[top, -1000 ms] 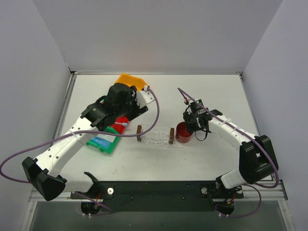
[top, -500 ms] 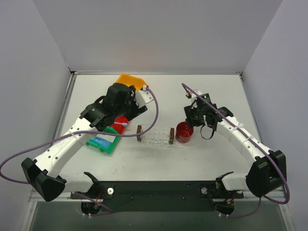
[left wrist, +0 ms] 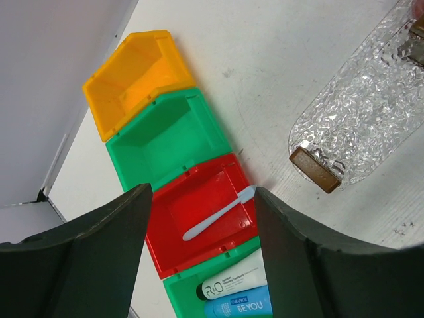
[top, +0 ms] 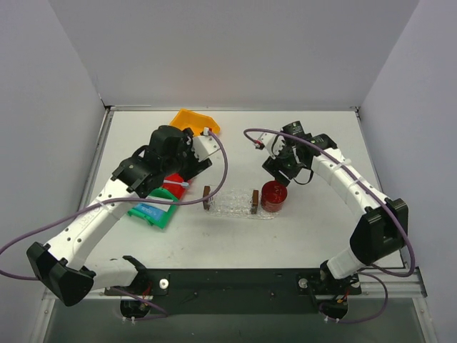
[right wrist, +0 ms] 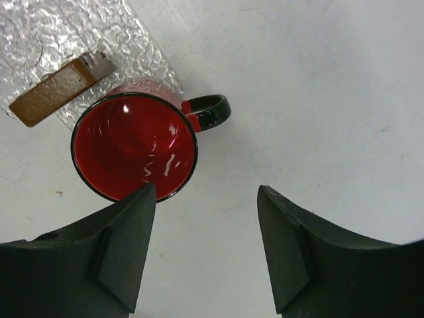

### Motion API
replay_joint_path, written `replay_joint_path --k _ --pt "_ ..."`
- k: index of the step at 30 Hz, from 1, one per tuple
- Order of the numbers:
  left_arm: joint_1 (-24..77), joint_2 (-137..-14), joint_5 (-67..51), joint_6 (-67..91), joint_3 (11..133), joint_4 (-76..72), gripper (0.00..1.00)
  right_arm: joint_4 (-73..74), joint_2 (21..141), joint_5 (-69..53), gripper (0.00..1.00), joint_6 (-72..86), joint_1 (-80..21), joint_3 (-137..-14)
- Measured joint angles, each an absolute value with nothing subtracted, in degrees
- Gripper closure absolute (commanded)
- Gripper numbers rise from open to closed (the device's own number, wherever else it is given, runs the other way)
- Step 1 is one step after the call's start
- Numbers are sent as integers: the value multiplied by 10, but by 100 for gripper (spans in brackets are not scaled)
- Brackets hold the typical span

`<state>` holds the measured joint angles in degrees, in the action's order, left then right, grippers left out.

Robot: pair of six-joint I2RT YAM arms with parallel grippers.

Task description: Prepare toiletry sets of a toothbrush and toothpaste on the tray

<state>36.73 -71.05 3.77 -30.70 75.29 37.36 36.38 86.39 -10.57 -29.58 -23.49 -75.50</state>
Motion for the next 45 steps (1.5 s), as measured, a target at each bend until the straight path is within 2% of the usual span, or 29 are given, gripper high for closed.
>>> replay_joint_path --k 12,33,36,45 --pt "299 -649 6 -305 707 362 26 415 936 -148 41 -445 -235 -769" --pt "177 -592 -73 -306 662 357 26 416 1029 -134 49 -506 -296 -822" --pt "170 -587 -78 -307 662 357 26 416 1037 -129 52 -510 -297 -822" --pt "158 -577 -87 -307 662 357 26 416 1059 -119 70 -512 -298 -822"
